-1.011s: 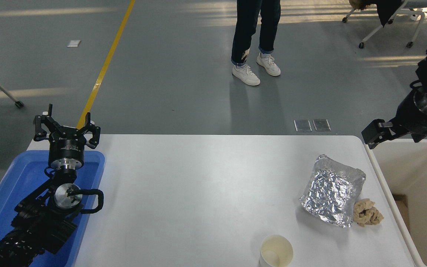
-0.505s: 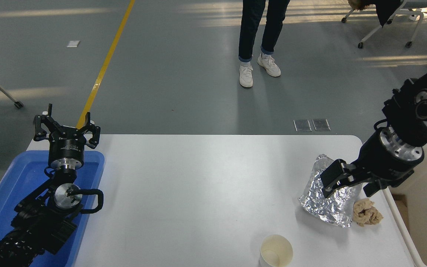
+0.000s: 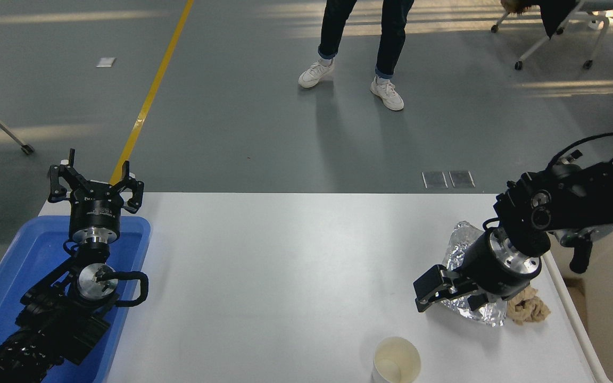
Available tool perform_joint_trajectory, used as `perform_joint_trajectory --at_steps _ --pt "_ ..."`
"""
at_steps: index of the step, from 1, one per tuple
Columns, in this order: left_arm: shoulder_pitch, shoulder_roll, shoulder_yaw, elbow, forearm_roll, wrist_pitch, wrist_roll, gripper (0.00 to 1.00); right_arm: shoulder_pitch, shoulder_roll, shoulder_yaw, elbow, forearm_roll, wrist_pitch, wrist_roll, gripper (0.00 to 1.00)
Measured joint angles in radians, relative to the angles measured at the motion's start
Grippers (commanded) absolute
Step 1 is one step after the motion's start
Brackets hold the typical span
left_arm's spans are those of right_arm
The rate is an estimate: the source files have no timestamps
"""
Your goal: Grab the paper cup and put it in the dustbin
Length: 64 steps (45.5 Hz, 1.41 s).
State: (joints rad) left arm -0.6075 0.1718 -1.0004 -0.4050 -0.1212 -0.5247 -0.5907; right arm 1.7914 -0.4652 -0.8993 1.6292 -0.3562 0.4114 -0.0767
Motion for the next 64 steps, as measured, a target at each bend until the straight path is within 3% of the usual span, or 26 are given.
perform_joint_trajectory --at_steps 38,40,45,48,49,50,64 --pt "0.0 0.0 0.0 0.0 0.0 0.0 0.0 0.99 -0.386 -0.013 0.176 -0.091 -0.076 -0.118 -0.001 1.0" --pt "0.0 0.0 0.0 0.0 0.0 0.0 0.0 0.99 -0.413 -0.007 0.184 -0.109 -0.08 -0.138 -0.001 0.89" --pt "0.0 0.0 0.0 0.0 0.0 0.0 0.0 0.99 -0.442 -0.002 0.192 -0.128 -0.092 -0.156 -0.001 0.29" --pt "0.0 0.0 0.0 0.0 0.0 0.0 0.0 0.99 -0.457 0.0 0.196 -0.139 -0.106 -0.167 -0.001 0.22" --pt "0.0 0.0 0.0 0.0 0.0 0.0 0.0 0.99 -0.461 0.0 0.197 -0.142 -0.111 -0.17 -0.001 0.15" --pt "0.0 0.0 0.0 0.0 0.0 0.0 0.0 0.99 -0.466 0.001 0.198 -0.145 -0.117 -0.173 -0.001 0.01" --pt "0.0 0.0 0.0 0.0 -0.001 0.0 0.0 0.99 -0.476 -0.007 0.195 -0.162 -0.141 -0.185 -0.004 0.0"
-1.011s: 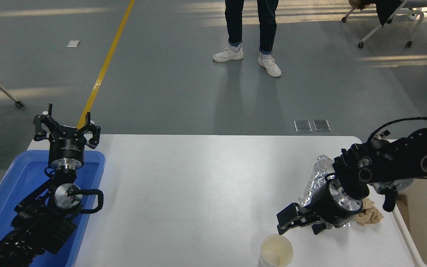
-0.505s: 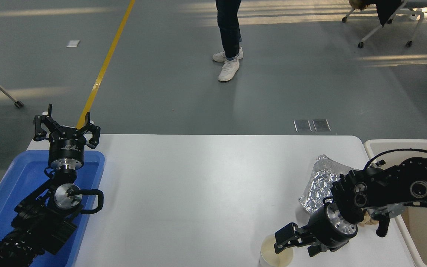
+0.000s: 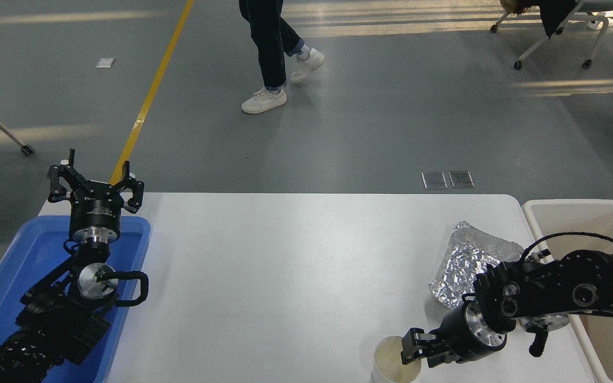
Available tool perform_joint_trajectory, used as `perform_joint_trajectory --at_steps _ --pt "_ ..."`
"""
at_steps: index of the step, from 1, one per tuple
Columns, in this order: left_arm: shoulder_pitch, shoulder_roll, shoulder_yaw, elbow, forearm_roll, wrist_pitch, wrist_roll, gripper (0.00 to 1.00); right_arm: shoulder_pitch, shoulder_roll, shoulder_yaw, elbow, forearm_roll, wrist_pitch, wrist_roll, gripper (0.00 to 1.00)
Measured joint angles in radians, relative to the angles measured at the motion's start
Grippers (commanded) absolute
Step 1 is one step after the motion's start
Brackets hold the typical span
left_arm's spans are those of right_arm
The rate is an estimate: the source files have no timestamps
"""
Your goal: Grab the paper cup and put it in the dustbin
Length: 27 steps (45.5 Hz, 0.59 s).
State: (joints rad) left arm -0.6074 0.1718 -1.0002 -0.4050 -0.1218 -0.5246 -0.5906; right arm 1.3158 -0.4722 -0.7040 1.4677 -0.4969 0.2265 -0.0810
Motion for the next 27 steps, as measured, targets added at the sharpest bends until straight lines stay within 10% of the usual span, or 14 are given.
perform_joint_trajectory --at_steps 27 --pt "0.0 0.0 0.0 0.0 0.001 0.0 0.0 0.99 0.402 -0.144 -0.219 0.168 0.024 0.104 -0.01 0.0"
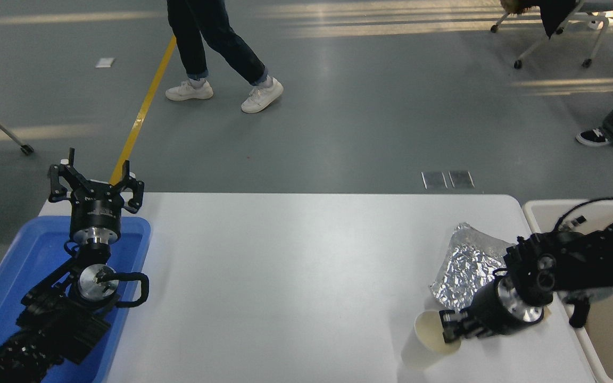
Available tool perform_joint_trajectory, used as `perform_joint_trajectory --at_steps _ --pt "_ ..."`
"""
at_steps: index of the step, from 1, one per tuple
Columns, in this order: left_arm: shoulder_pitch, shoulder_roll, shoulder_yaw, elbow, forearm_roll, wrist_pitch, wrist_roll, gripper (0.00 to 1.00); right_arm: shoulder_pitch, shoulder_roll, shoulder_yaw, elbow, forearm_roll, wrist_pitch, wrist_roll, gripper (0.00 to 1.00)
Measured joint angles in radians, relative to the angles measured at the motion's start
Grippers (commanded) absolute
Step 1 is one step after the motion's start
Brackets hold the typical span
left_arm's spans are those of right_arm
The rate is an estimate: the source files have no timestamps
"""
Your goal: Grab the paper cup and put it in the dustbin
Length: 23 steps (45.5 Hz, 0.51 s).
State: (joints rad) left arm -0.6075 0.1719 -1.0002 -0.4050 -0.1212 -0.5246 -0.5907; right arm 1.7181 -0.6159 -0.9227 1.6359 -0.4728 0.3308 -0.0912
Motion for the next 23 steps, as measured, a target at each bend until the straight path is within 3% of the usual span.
perform_joint_trajectory --at_steps 23 --pt "0.0 0.0 0.0 0.0 0.0 0.0 0.0 0.99 0.711 -0.051 -0.267 0.1 0.1 0.271 -0.003 0.0"
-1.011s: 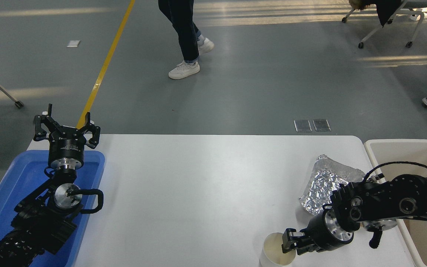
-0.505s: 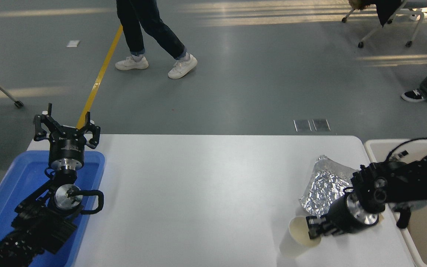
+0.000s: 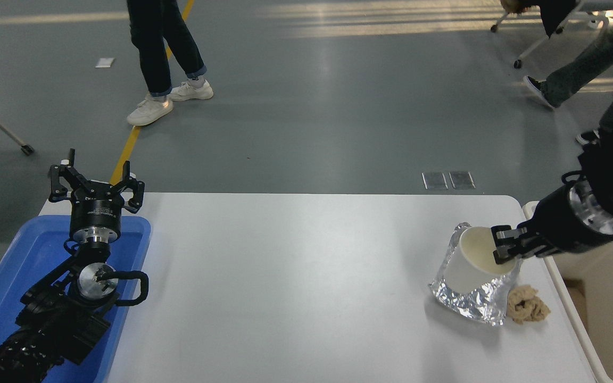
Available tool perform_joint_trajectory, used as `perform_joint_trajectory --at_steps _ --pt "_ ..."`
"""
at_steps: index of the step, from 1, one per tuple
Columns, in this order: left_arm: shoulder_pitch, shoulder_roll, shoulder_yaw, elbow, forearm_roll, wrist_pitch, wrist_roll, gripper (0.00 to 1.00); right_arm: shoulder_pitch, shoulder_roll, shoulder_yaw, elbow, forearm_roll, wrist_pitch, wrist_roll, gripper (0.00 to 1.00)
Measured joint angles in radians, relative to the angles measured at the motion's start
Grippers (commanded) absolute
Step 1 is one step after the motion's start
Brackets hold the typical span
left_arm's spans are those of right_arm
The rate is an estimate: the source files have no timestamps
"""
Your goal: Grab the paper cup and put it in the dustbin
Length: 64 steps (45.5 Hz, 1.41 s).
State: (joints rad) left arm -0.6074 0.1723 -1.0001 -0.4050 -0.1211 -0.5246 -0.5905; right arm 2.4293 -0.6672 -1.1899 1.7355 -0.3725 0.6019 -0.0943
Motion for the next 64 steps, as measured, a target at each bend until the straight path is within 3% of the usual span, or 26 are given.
perform_joint_trajectory --at_steps 24,34,43,50,57,64 --pt "0.0 0.0 0.0 0.0 0.0 0.0 0.0 0.99 0.21 0.052 -0.13 -0.019 0.004 0.105 0.004 0.0" --pt "0.0 0.0 0.0 0.0 -0.001 0.0 0.0 0.99 0.157 -0.011 -0.232 -0.162 -0.094 0.046 0.012 0.0" --pt "0.0 0.0 0.0 0.0 -0.001 0.0 0.0 0.99 -0.06 -0.167 -0.264 -0.404 -0.237 -0.123 0.017 0.0" --pt "0.0 0.0 0.0 0.0 -0.001 0.0 0.0 0.99 -0.386 -0.257 -0.178 -0.668 -0.276 -0.286 0.03 0.0" --pt "0.0 0.001 0.0 0.0 -0.001 0.0 0.0 0.99 -0.729 -0.287 0.017 -0.884 -0.23 -0.367 0.032 0.0" --pt "0.0 0.0 0.0 0.0 -0.001 0.0 0.0 0.99 -1.048 -0.246 0.215 -1.102 -0.126 -0.414 0.027 0.0"
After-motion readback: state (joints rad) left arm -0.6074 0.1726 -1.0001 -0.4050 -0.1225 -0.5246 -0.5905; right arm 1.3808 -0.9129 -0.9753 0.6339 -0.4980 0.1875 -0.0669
